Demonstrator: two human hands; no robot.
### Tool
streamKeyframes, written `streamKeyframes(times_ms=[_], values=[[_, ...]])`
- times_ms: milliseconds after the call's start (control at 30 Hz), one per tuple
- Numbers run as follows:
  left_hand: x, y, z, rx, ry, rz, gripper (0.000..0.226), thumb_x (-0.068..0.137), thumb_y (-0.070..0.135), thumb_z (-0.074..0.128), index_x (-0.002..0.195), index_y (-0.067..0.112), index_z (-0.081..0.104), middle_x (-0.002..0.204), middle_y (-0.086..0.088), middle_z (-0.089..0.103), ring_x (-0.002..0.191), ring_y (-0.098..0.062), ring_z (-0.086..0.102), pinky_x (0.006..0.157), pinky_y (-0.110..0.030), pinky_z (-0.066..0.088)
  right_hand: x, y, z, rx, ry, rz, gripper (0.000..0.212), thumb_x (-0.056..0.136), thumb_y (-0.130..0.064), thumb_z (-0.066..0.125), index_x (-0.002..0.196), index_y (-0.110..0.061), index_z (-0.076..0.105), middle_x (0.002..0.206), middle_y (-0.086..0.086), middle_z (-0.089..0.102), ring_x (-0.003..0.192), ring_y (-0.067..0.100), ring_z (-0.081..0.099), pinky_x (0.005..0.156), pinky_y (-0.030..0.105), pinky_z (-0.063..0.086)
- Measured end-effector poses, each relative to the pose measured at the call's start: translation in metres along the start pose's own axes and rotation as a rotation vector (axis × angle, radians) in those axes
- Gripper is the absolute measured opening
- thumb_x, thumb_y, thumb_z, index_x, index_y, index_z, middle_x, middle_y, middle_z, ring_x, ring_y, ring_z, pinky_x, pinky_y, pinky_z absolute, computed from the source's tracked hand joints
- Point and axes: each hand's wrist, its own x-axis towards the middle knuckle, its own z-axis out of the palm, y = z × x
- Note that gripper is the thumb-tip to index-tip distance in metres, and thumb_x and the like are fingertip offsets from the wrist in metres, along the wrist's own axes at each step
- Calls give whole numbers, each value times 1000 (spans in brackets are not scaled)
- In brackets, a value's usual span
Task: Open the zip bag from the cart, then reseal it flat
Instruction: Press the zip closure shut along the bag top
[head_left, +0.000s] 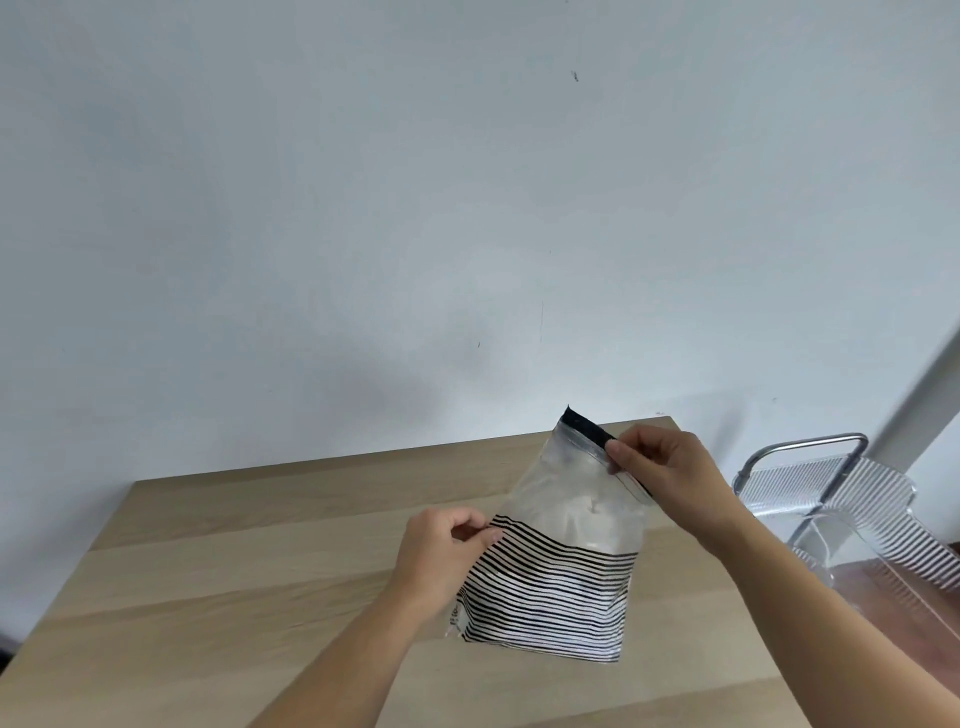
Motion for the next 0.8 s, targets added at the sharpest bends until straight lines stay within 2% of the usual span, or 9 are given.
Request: streamKeyframes(times_ms=[100, 200, 233, 267, 333, 433, 500, 633, 800], values=[[2, -2, -5, -33, 7, -13, 5, 77, 21, 73, 72, 21, 74, 74, 5, 74, 72, -12, 69, 71, -29, 57, -3, 8, -13, -127, -199, 20, 19, 79, -41, 69, 72, -24, 65, 64, -15, 59, 60, -2, 49, 59, 10, 36], [6, -7, -11, -56, 17, -51, 6, 79, 22, 72, 73, 22, 74, 79, 4, 75, 76, -14, 69, 74, -30, 56, -4, 22, -23, -371, -304, 87, 14, 75, -34, 75, 81, -23, 70, 73, -18, 64, 73, 3, 57, 72, 22, 42], [7, -9, -13, -64, 30, -67, 5, 79, 23, 72, 75, 23, 74, 79, 5, 75, 77, -14, 69, 74, -29, 56, -4, 23, -23, -425, -306, 100, 10, 77, -30, 75, 73, -21, 70, 67, -15, 62, 67, 7, 56, 69, 27, 42], [9, -10, -13, -63, 47, -80, 3, 79, 23, 71, 77, 25, 74, 80, 7, 74, 79, -14, 69, 74, -28, 55, -4, 23, -22, -440, -296, 102, 20, 78, -26, 74, 61, -20, 66, 57, -14, 54, 57, 9, 48, 62, 28, 37], [11, -11, -11, 8, 93, -81, 12, 79, 26, 71, 91, 28, 69, 90, 14, 69, 87, -11, 64, 76, -24, 50, -3, 18, -15, -411, -258, 90, 34, 79, -22, 72, 48, -23, 59, 45, -10, 49, 46, 6, 37, 52, 22, 29], [8, -7, -3, 170, 167, 2, 45, 74, 37, 73, 113, 31, 52, 108, 20, 53, 102, -4, 51, 87, -26, 42, -4, 4, -2, -301, -193, 44, 22, 82, -22, 69, 60, -16, 68, 55, -11, 67, 43, -4, 48, 47, 7, 34], [3, 0, 5, 227, 184, 88, 49, 69, 50, 70, 110, 32, 51, 107, 20, 50, 105, -5, 49, 92, -33, 40, -4, -2, 9, -189, -159, 67, 19, 83, -22, 68, 67, -13, 69, 57, -6, 68, 48, -2, 53, 45, 7, 35], [-9, 14, 26, 316, 106, 164, 60, 57, 78, 54, 101, 38, 53, 105, 21, 55, 101, -2, 47, 87, -31, 31, -3, -6, 24, -4, -72, 92, 17, 84, -19, 66, 71, -10, 71, 63, 6, 70, 59, 13, 60, 58, 28, 47], [-14, 18, 40, 348, 179, 205, 48, 62, 75, 57, 90, 36, 60, 96, 23, 59, 96, 2, 49, 84, -29, 26, -7, -11, 40, 113, -15, 74, 17, 86, -18, 66, 71, -13, 72, 63, 0, 72, 56, 9, 62, 58, 16, 50]])
